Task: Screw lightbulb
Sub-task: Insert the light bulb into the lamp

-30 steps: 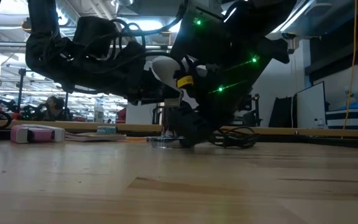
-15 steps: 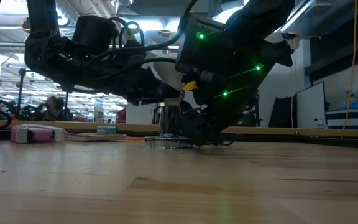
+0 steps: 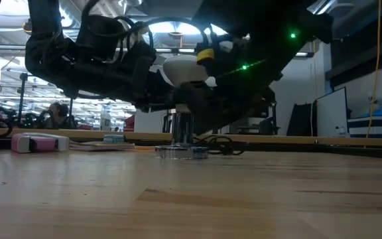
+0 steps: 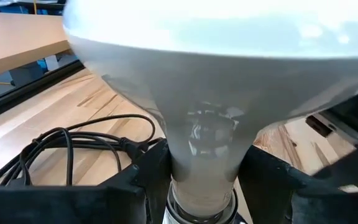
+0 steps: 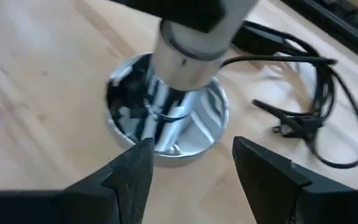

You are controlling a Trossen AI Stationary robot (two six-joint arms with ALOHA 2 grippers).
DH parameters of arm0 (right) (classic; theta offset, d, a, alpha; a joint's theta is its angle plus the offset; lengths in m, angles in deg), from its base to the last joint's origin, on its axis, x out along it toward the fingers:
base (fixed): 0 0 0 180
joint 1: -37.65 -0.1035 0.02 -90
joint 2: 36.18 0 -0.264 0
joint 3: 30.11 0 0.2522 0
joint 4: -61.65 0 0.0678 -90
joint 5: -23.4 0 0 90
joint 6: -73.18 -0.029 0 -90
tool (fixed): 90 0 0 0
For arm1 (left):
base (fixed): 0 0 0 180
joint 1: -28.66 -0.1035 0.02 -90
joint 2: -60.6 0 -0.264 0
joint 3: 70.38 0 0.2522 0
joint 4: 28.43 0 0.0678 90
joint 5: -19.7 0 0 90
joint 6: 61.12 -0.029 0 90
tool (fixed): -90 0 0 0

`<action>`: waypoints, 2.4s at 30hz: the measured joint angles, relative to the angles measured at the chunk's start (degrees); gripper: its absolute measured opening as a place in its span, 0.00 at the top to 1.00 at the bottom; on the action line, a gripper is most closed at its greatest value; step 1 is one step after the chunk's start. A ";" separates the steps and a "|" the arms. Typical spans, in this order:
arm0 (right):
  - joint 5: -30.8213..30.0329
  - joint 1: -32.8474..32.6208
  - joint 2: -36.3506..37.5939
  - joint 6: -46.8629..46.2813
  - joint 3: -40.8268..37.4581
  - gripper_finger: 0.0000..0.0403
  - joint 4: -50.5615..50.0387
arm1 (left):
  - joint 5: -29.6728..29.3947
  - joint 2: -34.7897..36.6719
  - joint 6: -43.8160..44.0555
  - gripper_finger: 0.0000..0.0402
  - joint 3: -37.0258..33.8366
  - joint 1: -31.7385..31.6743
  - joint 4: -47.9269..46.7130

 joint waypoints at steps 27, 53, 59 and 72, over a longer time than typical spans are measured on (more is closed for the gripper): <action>5.27 3.17 -5.25 -3.43 0.21 0.44 8.87 | 0.55 0.00 -0.20 0.61 0.00 -0.11 -0.02; 4.14 1.73 -4.64 -17.16 -0.26 0.44 -1.97 | 0.96 0.02 -0.62 0.61 -0.02 -0.13 -0.22; 3.30 1.94 -3.98 -23.12 -0.28 0.44 -13.80 | 1.07 0.02 -0.60 0.61 -0.02 -0.09 -0.29; 4.42 1.64 2.95 -23.83 -0.28 0.44 -29.90 | 0.85 0.02 -0.58 0.61 -0.02 -0.09 -0.33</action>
